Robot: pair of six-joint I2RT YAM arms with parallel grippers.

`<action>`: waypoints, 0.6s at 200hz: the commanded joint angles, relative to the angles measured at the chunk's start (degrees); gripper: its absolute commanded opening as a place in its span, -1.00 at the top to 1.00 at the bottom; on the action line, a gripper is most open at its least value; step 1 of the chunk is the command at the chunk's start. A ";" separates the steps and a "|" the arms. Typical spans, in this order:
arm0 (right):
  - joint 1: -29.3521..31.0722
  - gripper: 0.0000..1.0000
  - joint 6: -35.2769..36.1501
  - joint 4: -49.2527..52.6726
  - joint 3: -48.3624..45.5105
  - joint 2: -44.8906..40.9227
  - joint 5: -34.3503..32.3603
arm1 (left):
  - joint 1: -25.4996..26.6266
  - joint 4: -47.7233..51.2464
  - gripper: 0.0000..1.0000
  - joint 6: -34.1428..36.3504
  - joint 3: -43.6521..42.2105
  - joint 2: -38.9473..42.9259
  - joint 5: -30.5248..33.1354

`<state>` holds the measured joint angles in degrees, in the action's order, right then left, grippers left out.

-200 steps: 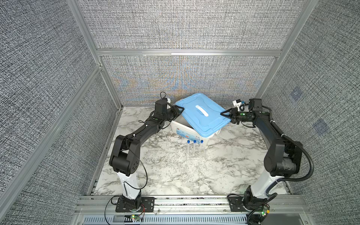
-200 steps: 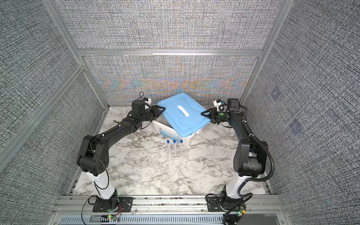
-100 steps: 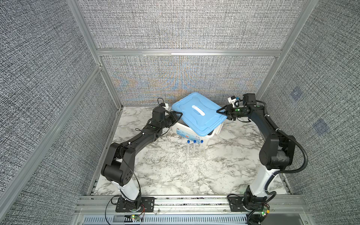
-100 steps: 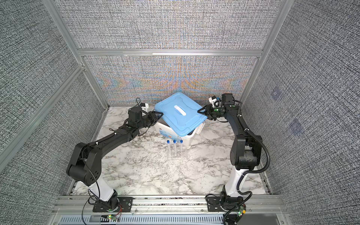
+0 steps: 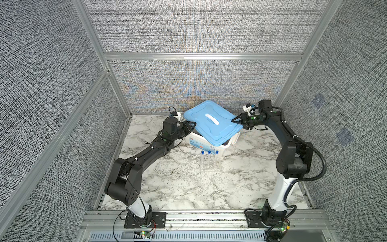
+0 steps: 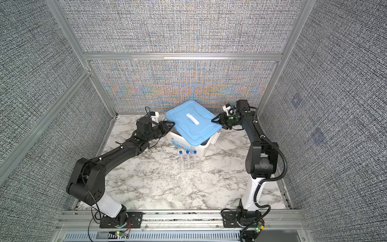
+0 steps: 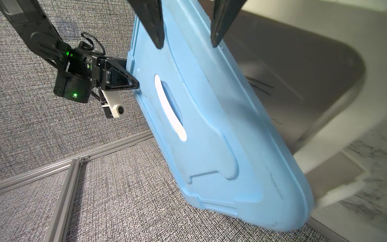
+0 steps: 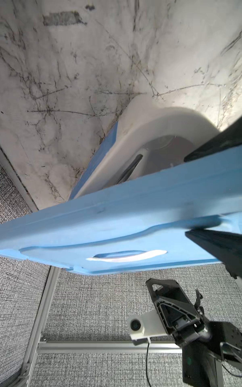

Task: Organize the chemistry lab equipment
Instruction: 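Lower the lid flat onto the bin with both grippers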

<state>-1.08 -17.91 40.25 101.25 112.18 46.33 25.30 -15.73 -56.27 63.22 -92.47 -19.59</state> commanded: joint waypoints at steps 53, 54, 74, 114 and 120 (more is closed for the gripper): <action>0.07 -0.09 7.22 7.90 2.54 -0.67 -10.92 | -1.59 12.10 -0.14 10.39 5.50 1.82 4.58; 0.09 -0.09 7.29 7.95 2.59 -0.66 -10.95 | -1.71 12.29 -0.16 10.43 5.63 1.79 4.53; 0.07 -0.10 8.33 9.50 3.33 -0.82 -13.65 | -3.77 15.29 -0.31 12.29 8.14 0.57 3.51; 0.81 -0.10 10.71 11.09 4.00 -1.95 -20.18 | -8.18 17.35 -0.41 19.94 12.27 -3.02 2.76; 1.07 -0.10 11.45 11.65 4.47 -2.16 -21.83 | -8.61 18.00 -0.41 20.95 13.49 -3.90 1.94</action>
<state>-0.75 -9.28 49.12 104.62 110.96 30.81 18.11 -0.23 -42.11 73.80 -94.30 -16.19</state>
